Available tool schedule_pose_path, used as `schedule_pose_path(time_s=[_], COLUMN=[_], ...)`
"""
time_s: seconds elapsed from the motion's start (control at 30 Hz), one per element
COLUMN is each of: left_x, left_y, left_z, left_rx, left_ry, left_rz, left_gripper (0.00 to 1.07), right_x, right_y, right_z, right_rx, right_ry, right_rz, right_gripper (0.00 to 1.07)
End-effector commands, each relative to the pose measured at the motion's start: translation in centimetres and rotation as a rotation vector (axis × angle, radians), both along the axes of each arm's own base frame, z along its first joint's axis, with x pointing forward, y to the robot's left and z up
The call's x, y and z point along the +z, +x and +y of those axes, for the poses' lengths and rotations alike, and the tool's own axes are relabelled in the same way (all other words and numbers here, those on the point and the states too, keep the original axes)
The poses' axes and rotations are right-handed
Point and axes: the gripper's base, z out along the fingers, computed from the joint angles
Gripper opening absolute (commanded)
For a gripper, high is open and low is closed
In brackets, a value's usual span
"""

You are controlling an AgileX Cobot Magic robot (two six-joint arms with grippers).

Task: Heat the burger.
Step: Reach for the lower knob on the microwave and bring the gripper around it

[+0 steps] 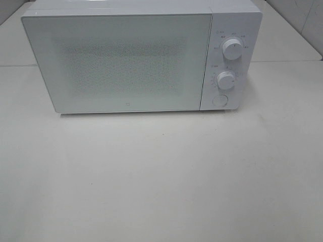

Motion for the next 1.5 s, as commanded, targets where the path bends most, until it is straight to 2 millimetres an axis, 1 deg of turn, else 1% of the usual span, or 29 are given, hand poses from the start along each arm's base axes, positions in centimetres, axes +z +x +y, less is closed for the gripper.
schedule_pose_path(time_s=[0.03,0.07,0.13,0.17,0.2,0.27,0.3,0.47,0.6,0.63,0.67,0.73,0.77,0.8,0.87,0.9,0.97,1.0,1.07,1.1,1.17,1.2,1.27,1.3,1.33,1.37,1.4,1.47,1.5], left_x=[0.0,0.0,0.0,0.0,0.0,0.0,0.0,0.0,0.0,0.0,0.0,0.0,0.0,0.0,0.0,0.0,0.0,0.0,0.0,0.0,0.0,0.0,0.0,0.0,0.0,0.0,0.0,0.0,0.0], left_y=[-0.3,-0.3,-0.3,-0.3,-0.3,-0.3,-0.3,-0.3,-0.3,-0.3,-0.3,-0.3,-0.3,-0.3,-0.3,-0.3,-0.3,-0.3,-0.3,-0.3,-0.3,-0.3,-0.3,-0.3,-0.3,-0.3,-0.3,-0.3,-0.3], left_z=[0.0,0.0,0.0,0.0,0.0,0.0,0.0,0.0,0.0,0.0,0.0,0.0,0.0,0.0,0.0,0.0,0.0,0.0,0.0,0.0,0.0,0.0,0.0,0.0,0.0,0.0,0.0,0.0,0.0], left_rx=[0.006,0.006,0.006,0.006,0.006,0.006,0.006,0.006,0.006,0.006,0.006,0.006,0.006,0.006,0.006,0.006,0.006,0.006,0.006,0.006,0.006,0.006,0.006,0.006,0.006,0.006,0.006,0.006,0.006], left_ry=[-0.005,-0.005,-0.005,-0.005,-0.005,-0.005,-0.005,-0.005,-0.005,-0.005,-0.005,-0.005,-0.005,-0.005,-0.005,-0.005,-0.005,-0.005,-0.005,-0.005,-0.005,-0.005,-0.005,-0.005,-0.005,-0.005,-0.005,-0.005,-0.005], left_rz=[-0.018,-0.018,-0.019,-0.019,-0.019,-0.019,-0.019,-0.019,-0.019,-0.019,-0.019,-0.019,-0.019,-0.019,-0.019,-0.019,-0.019,-0.019,-0.019,-0.019,-0.019,-0.019,-0.019,-0.019,-0.019,-0.019,-0.019,-0.019,-0.019], left_gripper=[1.00,1.00,1.00,1.00,1.00,1.00,1.00,1.00,1.00,1.00,1.00,1.00,1.00,1.00,1.00,1.00,1.00,1.00,1.00,1.00,1.00,1.00,1.00,1.00,1.00,1.00,1.00,1.00,1.00], right_x=[1.1,1.1,1.3,1.3,1.2,1.2,0.9,0.9,1.0,1.0,0.8,0.7,0.4,0.4,0.1,0.1,0.0,0.0,-0.2,-0.2,-0.5,-0.5,-0.9,-0.9,-1.2,-1.2,-1.6,-1.7,-2.1], right_y=[1.3,1.3,2.3,2.3,2.8,3.1,3.7,4.3,5.3,5.3,5.9,6.3,6.8,6.8,7.7,7.7,8.7,8.7,9.7,9.7,10.7,10.7,11.8,11.8,12.5,12.5,13.2,13.5,14.3], right_z=[0.1,0.1,0.2,0.2,0.3,0.4,0.4,0.5,0.7,0.7,0.9,0.9,1.0,1.0,1.1,1.1,1.3,1.3,1.4,1.4,1.5,1.5,1.7,1.7,1.8,1.8,1.9,1.9,2.0], right_rx=[-0.002,-0.002,0.006,0.006,0.010,0.012,0.016,0.020,0.026,0.026,0.033,0.035,0.040,0.040,0.045,0.045,0.050,0.050,0.054,0.054,0.059,0.059,0.062,0.062,0.065,0.065,0.067,0.068,0.071], right_ry=[-0.032,-0.032,-0.032,-0.032,-0.033,-0.033,-0.034,-0.035,-0.003,-0.003,-0.003,-0.003,-0.003,-0.003,-0.004,-0.004,-0.004,-0.004,-0.005,-0.005,-0.006,-0.006,-0.007,-0.007,-0.008,-0.008,-0.009,-0.009,-0.009], right_rz=[-0.070,-0.070,-0.115,-0.115,-0.127,-0.131,-0.133,-0.153,-0.204,-0.204,-0.225,-0.231,-0.234,-0.234,-0.228,-0.228,-0.218,-0.218,-0.199,-0.199,-0.184,-0.184,-0.155,-0.155,-0.133,-0.133,-0.115,-0.107,-0.091], right_gripper=[0.75,0.75,0.75,0.75,0.75,0.75,0.75,0.75,0.75,0.75,0.75,0.75,0.75,0.75,0.75,0.75,0.75,0.75,0.75,0.75,0.75,0.75,0.75,0.75,0.75,0.75,0.75,0.75,0.75])
